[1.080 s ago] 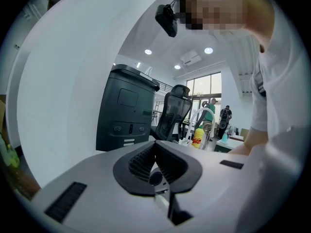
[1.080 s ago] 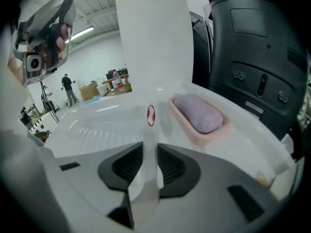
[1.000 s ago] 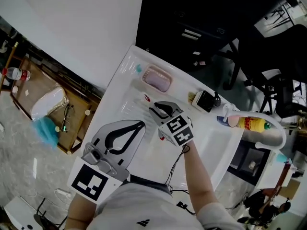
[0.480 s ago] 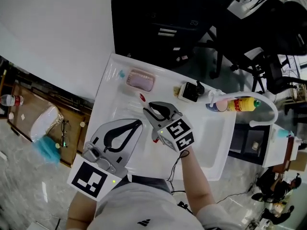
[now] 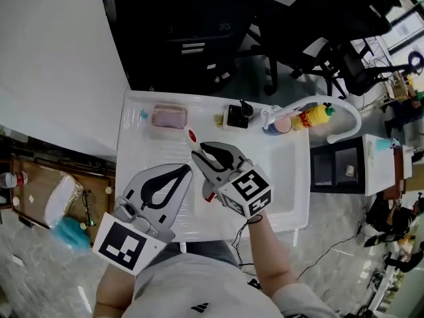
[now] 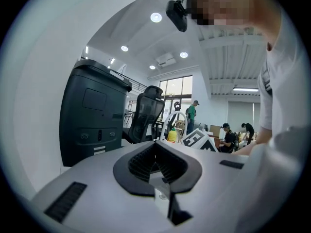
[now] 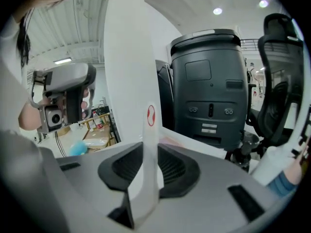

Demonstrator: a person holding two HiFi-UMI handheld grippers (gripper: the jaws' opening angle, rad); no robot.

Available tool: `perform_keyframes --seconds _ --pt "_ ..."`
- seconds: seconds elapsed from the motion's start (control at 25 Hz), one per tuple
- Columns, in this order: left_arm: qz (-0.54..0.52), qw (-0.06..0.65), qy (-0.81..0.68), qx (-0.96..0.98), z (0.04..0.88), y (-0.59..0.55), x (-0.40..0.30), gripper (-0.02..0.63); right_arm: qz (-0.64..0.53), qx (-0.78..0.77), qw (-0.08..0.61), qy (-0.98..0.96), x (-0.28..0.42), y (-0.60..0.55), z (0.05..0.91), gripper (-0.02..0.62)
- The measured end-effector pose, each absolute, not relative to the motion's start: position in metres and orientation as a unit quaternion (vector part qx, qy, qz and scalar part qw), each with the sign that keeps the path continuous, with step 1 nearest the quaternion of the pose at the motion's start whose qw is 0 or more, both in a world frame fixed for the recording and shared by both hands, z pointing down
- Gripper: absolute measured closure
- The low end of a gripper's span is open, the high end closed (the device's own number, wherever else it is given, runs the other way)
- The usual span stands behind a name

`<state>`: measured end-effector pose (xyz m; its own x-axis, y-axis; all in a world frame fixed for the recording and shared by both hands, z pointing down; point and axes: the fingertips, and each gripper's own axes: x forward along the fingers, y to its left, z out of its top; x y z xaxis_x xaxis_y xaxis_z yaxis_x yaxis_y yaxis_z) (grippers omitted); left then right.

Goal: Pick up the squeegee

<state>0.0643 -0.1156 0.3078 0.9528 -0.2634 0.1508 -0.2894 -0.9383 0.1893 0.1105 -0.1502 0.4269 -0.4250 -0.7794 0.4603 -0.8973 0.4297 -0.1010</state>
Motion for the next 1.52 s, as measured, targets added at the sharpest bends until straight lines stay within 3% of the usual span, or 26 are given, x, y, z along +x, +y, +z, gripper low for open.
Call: perform_keyframes --seconds 1.52 --pt "0.041 0.062 0.061 0.995 0.273 -0.04 0.129 0.594 0.071 0.69 0.033 -0.719 0.162 -0.033 0.29 0.491"
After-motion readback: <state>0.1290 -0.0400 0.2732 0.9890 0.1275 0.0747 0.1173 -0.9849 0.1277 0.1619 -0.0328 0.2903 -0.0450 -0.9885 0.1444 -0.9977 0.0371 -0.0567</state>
